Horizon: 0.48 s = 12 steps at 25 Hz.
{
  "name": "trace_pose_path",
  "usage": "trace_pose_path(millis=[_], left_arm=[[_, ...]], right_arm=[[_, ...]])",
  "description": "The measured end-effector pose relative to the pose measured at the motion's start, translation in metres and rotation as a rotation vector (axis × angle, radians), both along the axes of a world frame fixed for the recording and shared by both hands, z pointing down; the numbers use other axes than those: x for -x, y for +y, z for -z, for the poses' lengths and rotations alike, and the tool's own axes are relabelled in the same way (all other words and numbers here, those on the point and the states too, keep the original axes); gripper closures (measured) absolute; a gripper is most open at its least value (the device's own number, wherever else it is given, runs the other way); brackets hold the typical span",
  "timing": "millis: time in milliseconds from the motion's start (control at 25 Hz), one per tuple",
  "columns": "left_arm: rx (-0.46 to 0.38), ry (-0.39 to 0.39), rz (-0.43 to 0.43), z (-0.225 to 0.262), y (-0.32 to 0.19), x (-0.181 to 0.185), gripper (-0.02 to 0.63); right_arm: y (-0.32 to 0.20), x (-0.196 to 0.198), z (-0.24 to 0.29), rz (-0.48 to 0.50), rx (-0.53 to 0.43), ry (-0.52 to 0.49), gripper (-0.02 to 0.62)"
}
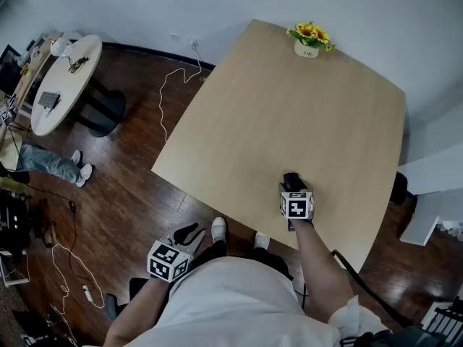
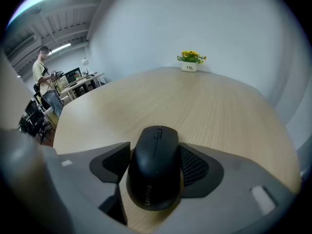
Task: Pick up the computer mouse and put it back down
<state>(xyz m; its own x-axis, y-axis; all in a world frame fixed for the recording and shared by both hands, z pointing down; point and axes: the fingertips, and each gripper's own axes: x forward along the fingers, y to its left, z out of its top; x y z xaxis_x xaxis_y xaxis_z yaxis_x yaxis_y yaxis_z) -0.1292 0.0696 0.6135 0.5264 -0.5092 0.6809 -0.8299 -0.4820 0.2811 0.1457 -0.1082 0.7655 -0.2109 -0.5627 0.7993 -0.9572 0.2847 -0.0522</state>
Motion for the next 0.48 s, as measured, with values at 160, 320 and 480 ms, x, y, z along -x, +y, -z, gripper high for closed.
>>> trace_pose_path(millis=[160, 320, 480], left_arm=[[-0.033, 0.001, -0.038, 0.005, -0.019, 0.001, 0.523], [-0.046, 0.018, -0.054, 0.007, -0.028, 0.01, 0.523], [-0.064, 0.03, -0.071, 0.006, -0.037, 0.01, 0.523]], right_arm=[[-0.007, -0.003, -0.005, -0.006, 0.014, 0.006, 0.304], [-0.005, -0.001, 0.002, -0.005, 0.028, 0.017, 0.305], [0.006, 0.005, 0.038, 0.021, 0.021, -0.015, 0.305]])
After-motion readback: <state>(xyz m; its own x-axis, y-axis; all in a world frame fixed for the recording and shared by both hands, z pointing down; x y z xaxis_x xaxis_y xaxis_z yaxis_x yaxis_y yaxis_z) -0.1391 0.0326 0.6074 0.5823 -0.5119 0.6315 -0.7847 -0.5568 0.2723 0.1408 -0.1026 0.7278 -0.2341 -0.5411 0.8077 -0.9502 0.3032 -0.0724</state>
